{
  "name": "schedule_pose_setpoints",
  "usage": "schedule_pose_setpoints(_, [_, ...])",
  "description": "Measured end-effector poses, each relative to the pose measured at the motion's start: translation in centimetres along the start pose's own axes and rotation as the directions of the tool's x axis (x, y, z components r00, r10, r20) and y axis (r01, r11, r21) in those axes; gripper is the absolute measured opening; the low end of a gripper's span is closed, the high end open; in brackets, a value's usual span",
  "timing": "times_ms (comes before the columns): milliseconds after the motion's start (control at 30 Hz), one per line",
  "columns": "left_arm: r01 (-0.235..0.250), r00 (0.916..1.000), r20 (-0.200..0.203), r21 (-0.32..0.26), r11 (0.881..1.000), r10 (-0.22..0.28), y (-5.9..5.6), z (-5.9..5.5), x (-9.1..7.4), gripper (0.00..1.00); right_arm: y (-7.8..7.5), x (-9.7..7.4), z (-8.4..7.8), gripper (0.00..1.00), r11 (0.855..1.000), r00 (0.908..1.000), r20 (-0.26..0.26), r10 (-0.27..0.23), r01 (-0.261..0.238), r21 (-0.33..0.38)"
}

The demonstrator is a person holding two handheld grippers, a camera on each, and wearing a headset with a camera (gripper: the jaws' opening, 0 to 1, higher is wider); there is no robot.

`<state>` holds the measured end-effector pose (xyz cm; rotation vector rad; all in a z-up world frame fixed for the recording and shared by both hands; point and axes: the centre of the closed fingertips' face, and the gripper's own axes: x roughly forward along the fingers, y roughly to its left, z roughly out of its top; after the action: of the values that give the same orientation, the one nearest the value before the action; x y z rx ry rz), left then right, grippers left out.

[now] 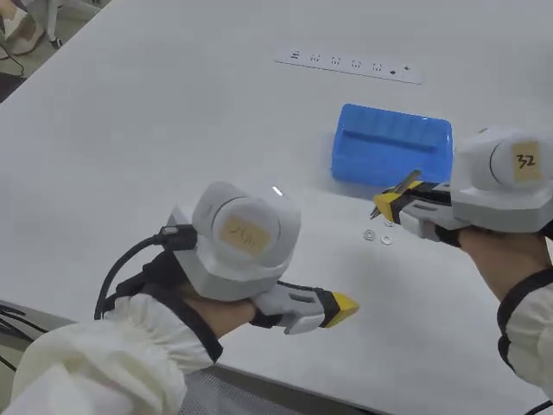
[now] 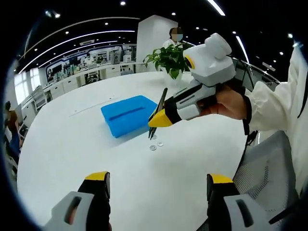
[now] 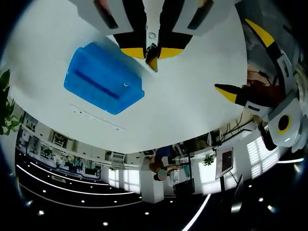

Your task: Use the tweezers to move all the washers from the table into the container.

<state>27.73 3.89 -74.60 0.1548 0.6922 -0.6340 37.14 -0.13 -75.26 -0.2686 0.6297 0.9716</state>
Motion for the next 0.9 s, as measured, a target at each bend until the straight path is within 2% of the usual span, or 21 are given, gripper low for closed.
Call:
schedule_pose_setpoints(367, [0.004,0.9999,-0.013,0.007,1.000,-0.004,-0.1,-0.4,0.1,0.83,0.1,0.9,-2.4,0.05,0.999,0.9980,-0.061,0.017,-0.016,0.028])
schedule_pose_setpoints(600, [-0.001,0.9998,-0.021,0.002,1.000,0.001,0.1,-0.7,0.1,0.83,0.1,0.9,-2.8,0.05,0.999,0.9971,-0.075,0.016,-0.013,0.036])
schedule_pose_setpoints(900, [0.007,0.9996,-0.026,0.009,1.000,-0.007,-0.3,-0.9,0.5,0.82,0.0,1.1,-2.7,0.04,0.999,0.9984,-0.057,0.002,0.000,0.047])
